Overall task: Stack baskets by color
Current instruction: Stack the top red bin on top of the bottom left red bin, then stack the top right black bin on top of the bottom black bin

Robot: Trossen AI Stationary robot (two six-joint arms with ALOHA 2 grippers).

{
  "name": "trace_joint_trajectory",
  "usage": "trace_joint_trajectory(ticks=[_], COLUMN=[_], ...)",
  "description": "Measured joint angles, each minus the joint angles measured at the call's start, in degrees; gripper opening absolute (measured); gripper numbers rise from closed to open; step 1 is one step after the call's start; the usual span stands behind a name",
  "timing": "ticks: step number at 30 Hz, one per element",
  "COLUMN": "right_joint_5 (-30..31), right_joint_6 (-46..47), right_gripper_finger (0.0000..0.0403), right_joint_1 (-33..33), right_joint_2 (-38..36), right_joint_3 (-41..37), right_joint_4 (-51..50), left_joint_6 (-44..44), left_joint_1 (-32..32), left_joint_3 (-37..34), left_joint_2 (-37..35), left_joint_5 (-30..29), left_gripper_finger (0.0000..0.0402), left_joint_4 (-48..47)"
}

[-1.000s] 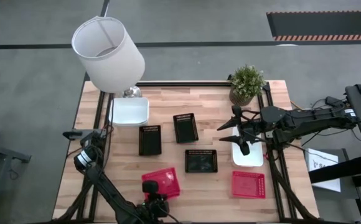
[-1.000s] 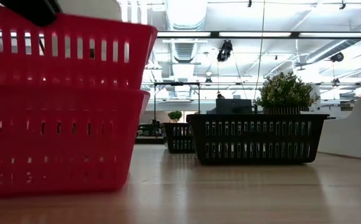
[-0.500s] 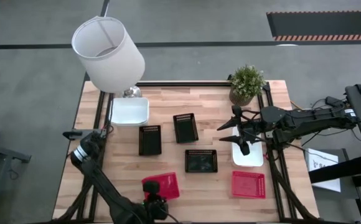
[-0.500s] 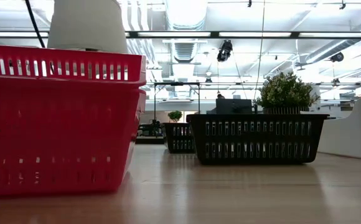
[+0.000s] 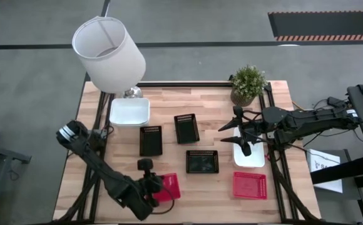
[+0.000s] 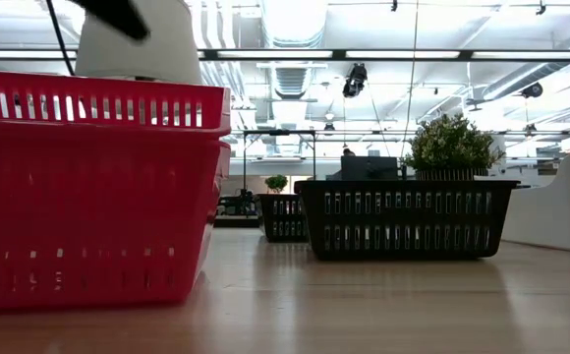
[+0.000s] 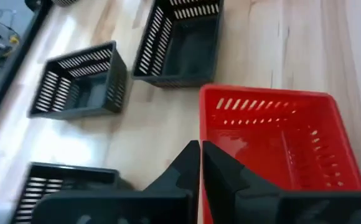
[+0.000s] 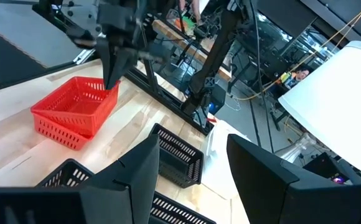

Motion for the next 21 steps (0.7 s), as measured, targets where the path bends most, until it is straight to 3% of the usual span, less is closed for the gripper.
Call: trace_joint_trajectory(ticks=[6,16,21], right_joint_5=[0.0,0.0,0.0], right_joint_6=[0.2,1.7,4.2], right_gripper_finger=[0.0181,0.0181,0.0181], right_joint_1=[0.0,0.0,-0.2], right_joint_2=[0.0,0.0,0.5], right_joint_3=[0.0,-0.2,-1.3], right_joint_4=[0.0,0.0,0.5], left_joint_6=[-1.2,6.5,12.1], left_joint_1=[0.2,1.4,5.6], left_joint_3=[-10.6,-10.0,-10.8], left_joint_2=[-1.9,-6.9,-11.2], left_joint_5=[0.0,-3.6,-5.3], left_gripper_finger=[0.0,0.0,0.0], left_joint_4=[11.9,12.5,13.6])
